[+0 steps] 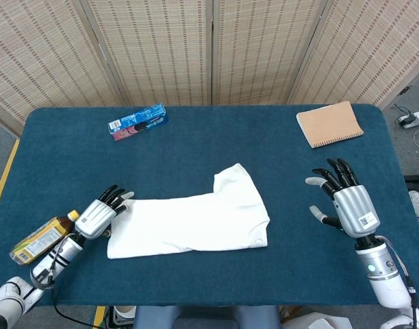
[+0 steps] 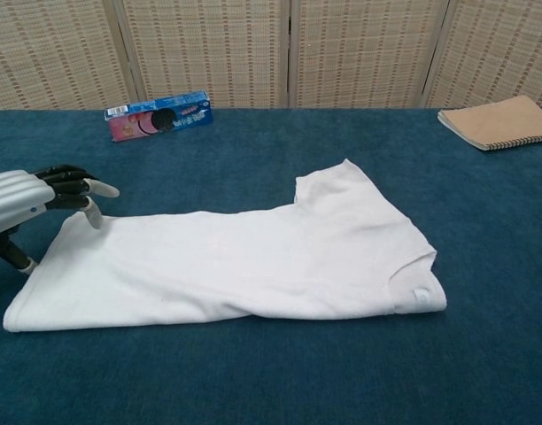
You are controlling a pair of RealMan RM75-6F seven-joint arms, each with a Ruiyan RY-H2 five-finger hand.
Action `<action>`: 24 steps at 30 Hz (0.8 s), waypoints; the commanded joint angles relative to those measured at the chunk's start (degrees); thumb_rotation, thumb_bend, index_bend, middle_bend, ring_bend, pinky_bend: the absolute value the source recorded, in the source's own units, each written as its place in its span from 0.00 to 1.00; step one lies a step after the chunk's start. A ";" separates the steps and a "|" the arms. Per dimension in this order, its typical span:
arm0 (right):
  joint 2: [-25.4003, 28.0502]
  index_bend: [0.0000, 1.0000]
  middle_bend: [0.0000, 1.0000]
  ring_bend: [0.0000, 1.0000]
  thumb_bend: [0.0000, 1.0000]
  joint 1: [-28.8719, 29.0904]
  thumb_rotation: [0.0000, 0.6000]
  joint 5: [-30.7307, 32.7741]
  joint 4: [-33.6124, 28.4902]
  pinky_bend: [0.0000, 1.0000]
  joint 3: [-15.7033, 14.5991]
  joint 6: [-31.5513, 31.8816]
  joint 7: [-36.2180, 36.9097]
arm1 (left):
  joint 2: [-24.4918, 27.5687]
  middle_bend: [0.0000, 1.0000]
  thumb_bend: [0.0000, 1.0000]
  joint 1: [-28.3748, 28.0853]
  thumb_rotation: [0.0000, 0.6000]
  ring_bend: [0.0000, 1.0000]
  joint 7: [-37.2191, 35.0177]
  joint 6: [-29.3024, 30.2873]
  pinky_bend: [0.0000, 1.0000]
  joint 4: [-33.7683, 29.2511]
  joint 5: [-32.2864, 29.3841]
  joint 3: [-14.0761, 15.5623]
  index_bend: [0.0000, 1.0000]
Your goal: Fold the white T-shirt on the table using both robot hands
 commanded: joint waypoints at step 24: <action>-0.62 0.38 0.24 0.06 0.21 -0.85 1.00 -0.74 1.08 0.00 0.78 1.25 0.31 | 0.15 0.28 0.42 -0.64 1.00 0.18 -2.19 -1.58 0.01 -3.53 -1.34 -0.16 0.70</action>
